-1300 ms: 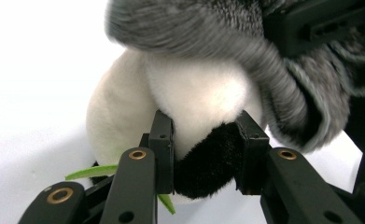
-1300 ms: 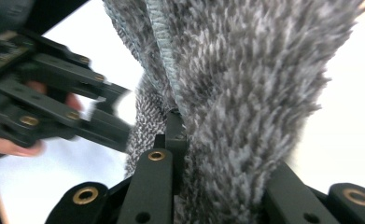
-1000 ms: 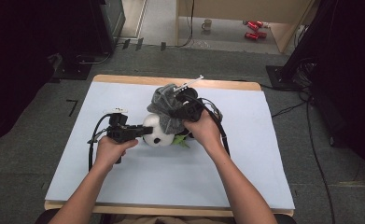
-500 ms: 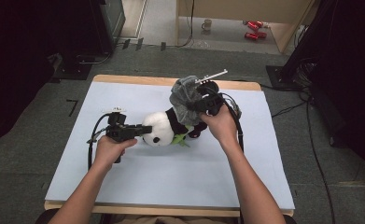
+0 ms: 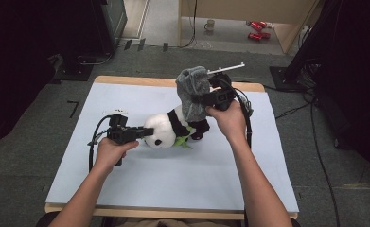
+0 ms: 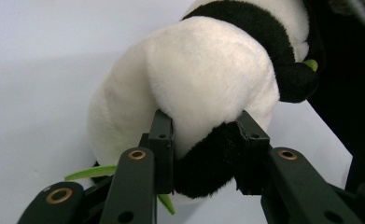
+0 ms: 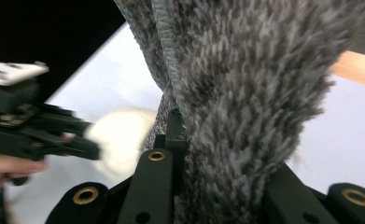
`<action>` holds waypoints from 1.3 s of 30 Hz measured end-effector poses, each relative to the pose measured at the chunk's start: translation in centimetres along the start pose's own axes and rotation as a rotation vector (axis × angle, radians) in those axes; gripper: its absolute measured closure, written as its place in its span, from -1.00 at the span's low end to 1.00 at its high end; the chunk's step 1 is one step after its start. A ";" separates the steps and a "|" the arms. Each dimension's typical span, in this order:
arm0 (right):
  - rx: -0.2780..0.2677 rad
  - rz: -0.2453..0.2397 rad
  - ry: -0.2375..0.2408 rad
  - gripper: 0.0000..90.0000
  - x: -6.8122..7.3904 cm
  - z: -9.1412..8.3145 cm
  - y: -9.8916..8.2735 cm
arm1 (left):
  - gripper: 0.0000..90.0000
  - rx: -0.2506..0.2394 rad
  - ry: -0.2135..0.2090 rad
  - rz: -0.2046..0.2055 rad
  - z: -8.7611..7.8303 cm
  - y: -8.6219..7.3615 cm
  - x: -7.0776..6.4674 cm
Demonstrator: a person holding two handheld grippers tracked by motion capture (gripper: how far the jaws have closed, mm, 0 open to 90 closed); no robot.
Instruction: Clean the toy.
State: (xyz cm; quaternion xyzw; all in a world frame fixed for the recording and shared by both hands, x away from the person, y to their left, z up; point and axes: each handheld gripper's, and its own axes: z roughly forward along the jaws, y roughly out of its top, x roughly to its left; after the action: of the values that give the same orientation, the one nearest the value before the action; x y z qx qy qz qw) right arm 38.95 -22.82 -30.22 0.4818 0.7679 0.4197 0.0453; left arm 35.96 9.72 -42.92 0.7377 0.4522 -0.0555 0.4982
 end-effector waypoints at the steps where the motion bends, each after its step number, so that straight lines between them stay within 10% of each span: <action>1: -0.001 0.004 0.020 0.75 0.2 0.1 0.1 | 0.47 0.000 0.000 0.001 0.0 0.0 0.0; 16: 0.106 -0.083 0.155 0.75 5.7 7.6 -0.9 | 0.46 0.004 0.003 0.007 0.0 0.0 -0.1; 20: 0.158 -0.121 0.101 0.74 6.2 9.4 -1.4 | 0.47 0.014 0.007 0.014 -0.1 0.0 -0.1; 27: 0.190 -0.156 -0.046 0.73 4.5 8.0 -1.4 | 0.47 0.007 -0.004 0.004 -0.1 0.1 0.2; 39: 0.122 -0.075 -0.061 0.73 0.9 3.9 -1.3 | 0.46 0.003 -0.010 -0.004 0.0 0.2 0.3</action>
State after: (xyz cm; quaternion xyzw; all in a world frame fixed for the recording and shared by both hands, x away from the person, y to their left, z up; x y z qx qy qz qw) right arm 39.41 -20.00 -33.27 0.4671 0.8078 0.3553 0.0549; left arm 36.29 9.94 -42.96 0.7373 0.4511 -0.0609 0.4991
